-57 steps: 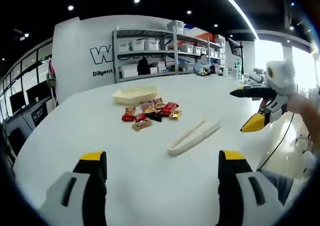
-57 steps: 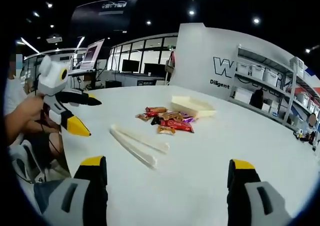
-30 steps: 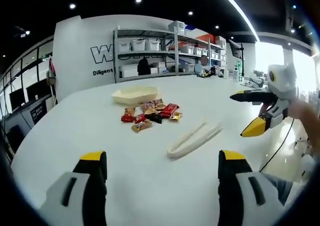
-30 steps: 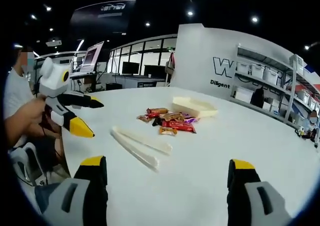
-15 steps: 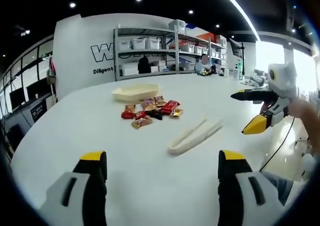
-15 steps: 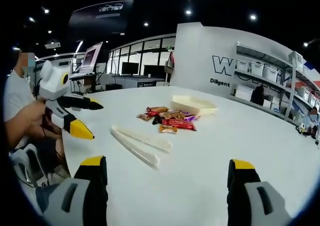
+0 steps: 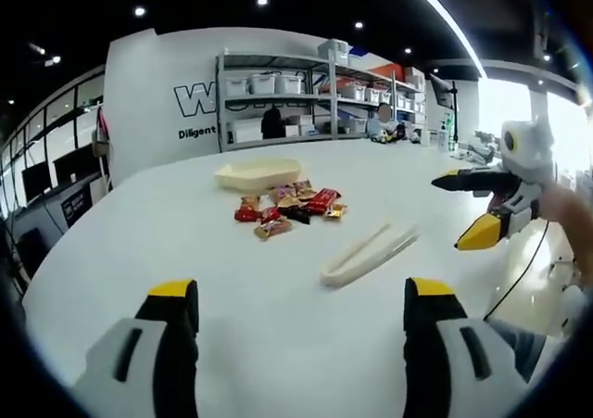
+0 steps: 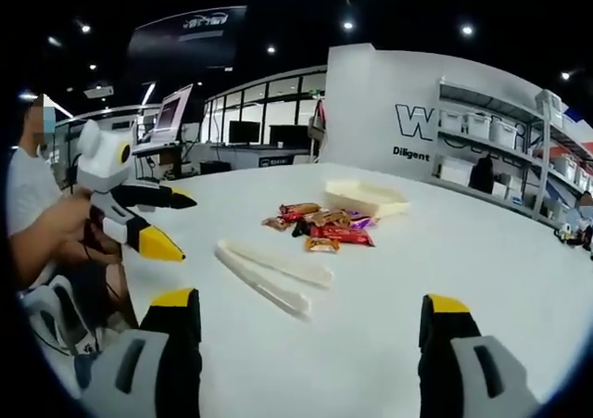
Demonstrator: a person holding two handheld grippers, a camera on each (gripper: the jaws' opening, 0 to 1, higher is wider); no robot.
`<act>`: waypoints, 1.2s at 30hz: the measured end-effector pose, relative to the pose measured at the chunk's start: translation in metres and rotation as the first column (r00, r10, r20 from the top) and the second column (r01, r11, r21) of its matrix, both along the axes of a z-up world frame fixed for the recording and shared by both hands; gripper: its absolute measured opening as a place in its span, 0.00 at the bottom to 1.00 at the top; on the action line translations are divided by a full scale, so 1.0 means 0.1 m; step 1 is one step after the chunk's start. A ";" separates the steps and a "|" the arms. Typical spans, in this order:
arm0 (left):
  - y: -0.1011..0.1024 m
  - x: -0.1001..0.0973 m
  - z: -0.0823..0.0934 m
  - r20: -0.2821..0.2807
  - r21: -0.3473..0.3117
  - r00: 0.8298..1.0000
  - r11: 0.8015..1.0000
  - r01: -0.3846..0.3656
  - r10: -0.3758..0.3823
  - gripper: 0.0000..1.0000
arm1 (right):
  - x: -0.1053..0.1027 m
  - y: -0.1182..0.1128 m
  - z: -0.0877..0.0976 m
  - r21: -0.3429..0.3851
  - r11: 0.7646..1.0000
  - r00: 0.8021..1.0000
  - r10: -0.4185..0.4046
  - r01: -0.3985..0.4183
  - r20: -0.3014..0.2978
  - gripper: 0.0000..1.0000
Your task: Place the target food into the container with the food tongs after gripping and lifting it, then release it inside without dropping or visibly crushing the food.
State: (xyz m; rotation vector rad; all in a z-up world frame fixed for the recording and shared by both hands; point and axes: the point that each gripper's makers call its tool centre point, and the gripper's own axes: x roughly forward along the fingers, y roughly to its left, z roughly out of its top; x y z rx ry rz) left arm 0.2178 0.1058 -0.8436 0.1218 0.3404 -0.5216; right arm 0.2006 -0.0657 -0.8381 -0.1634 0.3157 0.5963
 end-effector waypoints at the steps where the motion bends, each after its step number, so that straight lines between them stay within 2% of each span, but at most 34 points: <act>1: -0.01 0.00 -0.01 -0.001 0.000 1.000 1.000 0.002 -0.002 0.90 | -0.01 0.02 -0.01 0.003 1.000 1.000 0.006 -0.006 -0.006 0.98; 5: -0.01 0.02 -0.02 -0.001 -0.011 1.000 1.000 0.000 0.000 0.90 | -0.03 0.08 -0.02 0.034 0.999 1.000 0.026 -0.025 -0.018 0.98; 8: -0.02 0.06 -0.01 0.002 -0.008 1.000 1.000 -0.002 0.002 0.89 | -0.09 0.23 0.02 0.111 0.991 0.995 0.079 -0.072 -0.053 0.97; 11: -0.03 0.11 0.00 0.010 0.007 1.000 1.000 -0.004 0.004 0.89 | -0.08 0.30 0.08 0.125 0.988 0.994 0.097 -0.091 -0.043 0.96; 13: -0.04 0.12 0.00 0.016 0.014 1.000 1.000 -0.001 0.001 0.89 | -0.09 0.38 0.16 0.192 0.975 0.992 0.122 -0.112 -0.043 0.96; 15: -0.05 0.12 -0.01 0.015 0.012 1.000 1.000 0.004 -0.004 0.89 | -0.08 0.40 0.20 0.224 0.968 0.990 0.129 -0.115 -0.049 0.95; 22: -0.08 0.12 -0.09 -0.008 -0.007 1.000 1.000 0.015 -0.015 0.89 | -0.06 0.41 0.08 0.229 0.966 0.986 0.143 -0.120 -0.086 0.89; 25: -0.08 0.13 -0.10 -0.007 -0.001 1.000 1.000 0.017 -0.017 0.89 | -0.05 0.42 -0.01 0.186 0.973 0.981 0.160 -0.137 -0.114 0.77; 29: -0.05 0.13 -0.09 -0.006 -0.021 1.000 1.000 0.016 -0.016 0.88 | -0.01 0.44 -0.06 0.180 0.973 0.977 0.171 -0.147 -0.128 0.72; 32: -0.03 0.14 -0.13 -0.015 -0.035 1.000 0.999 0.009 -0.009 0.88 | -0.03 0.45 -0.08 0.159 0.971 0.972 0.199 -0.178 -0.128 0.60; 36: -0.02 0.15 -0.16 -0.020 -0.028 1.000 1.000 0.008 -0.008 0.88 | -0.03 0.45 -0.17 0.140 0.972 0.965 0.209 -0.188 -0.161 0.58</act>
